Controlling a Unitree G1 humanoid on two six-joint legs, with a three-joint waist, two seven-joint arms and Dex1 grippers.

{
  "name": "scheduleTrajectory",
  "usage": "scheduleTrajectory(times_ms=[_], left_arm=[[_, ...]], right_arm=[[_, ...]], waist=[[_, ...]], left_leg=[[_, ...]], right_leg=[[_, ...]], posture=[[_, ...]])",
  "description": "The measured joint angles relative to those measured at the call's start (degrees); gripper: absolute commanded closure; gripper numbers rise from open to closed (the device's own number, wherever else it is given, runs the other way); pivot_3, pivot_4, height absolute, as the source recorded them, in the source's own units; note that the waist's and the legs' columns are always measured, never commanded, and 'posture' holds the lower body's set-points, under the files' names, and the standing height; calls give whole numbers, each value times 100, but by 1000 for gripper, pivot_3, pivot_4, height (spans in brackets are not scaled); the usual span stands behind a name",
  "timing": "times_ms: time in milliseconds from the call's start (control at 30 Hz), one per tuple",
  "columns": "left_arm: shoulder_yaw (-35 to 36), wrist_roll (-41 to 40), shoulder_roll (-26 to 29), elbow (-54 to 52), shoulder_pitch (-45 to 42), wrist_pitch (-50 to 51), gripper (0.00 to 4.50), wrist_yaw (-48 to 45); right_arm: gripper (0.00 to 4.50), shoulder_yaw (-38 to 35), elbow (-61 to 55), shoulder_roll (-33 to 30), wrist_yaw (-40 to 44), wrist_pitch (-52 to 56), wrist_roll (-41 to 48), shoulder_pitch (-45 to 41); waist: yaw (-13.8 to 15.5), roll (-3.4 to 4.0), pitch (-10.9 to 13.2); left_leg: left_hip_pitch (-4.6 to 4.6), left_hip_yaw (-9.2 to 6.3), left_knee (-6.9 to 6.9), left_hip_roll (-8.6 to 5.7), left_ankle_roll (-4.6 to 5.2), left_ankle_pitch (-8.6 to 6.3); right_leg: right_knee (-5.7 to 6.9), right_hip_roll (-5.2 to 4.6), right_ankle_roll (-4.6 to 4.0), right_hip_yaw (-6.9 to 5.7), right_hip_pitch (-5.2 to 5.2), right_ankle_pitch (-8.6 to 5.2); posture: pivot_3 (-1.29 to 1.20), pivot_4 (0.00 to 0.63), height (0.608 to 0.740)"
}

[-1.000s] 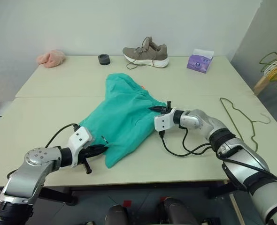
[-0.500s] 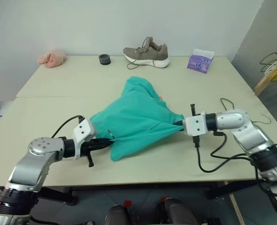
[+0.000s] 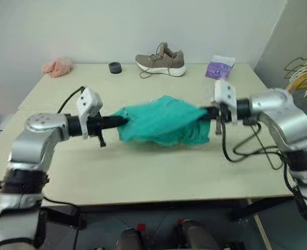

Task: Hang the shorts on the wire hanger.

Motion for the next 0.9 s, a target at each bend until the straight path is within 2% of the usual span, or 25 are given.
scheduleTrajectory(times_ms=[67,133,233,333,467,533,633,767,900], left_arm=[[-119,458,-250,903,-679,-486,4500,460],[-211,903,-436,1936,-1607,-1034,4500,1026],[-221,1466,-482,3233,-2853,-1914,4500,1798],[-238,1993,-301,4087,-3964,-2875,4500,2610],[-412,2702,318,4124,-4561,-4070,4500,3181],[-499,2981,678,3810,-4355,-4509,4500,3196],[-526,3000,914,3255,-3407,-4625,4500,2884],[-525,2657,1031,2202,-1214,-4283,4500,2122],[-417,1806,1050,947,745,-3067,4500,1153]], right_arm=[[4487,277,1423,380,-588,-942,-769,-792],[4487,605,2908,772,-1430,-1954,-1615,-1732],[4487,884,4367,1194,-2824,-3155,-2556,-2895],[4487,882,5008,1226,-4331,-4146,-3205,-3876],[4487,821,4981,1061,-5496,-5233,-3636,-4366],[4487,762,4730,912,-5571,-5740,-3651,-4066],[4487,767,4295,929,-5126,-6209,-3591,-2948],[4487,930,3138,1048,-4118,-6108,-3319,-724],[4487,1115,1730,980,-3055,-5480,-3004,859]], waist=[[-33,0,1],[-63,-7,0],[-127,-7,0],[-176,-7,0],[-200,-6,-1],[-180,-6,-3],[-143,-4,-4],[-119,-5,-5],[-122,-5,0]], left_leg=[[-23,5,0,0,0,0],[-85,18,4,-3,-4,3],[-113,47,-7,-5,-42,24],[-177,93,-14,-5,-49,21],[-155,128,-22,-4,-69,3],[-150,130,-35,-4,-70,-4],[-57,137,-27,-5,-49,-19],[-21,127,-3,1,-34,-12],[-38,128,9,8,-59,8]], right_leg=[[5,0,0,7,-23,0],[30,-5,-28,22,-101,22],[32,-17,-22,41,-142,22],[35,-25,-13,65,-223,17],[17,-27,15,68,-219,-4],[-6,-25,17,67,-210,-6],[6,-26,19,71,-118,-7],[54,-27,13,99,-89,0],[113,-17,10,126,-135,1]], posture=[[-112,66,740],[-111,64,740],[-102,65,740],[-97,69,740],[-84,75,740],[-82,80,740],[-73,82,740],[-61,89,740],[-55,90,740]])
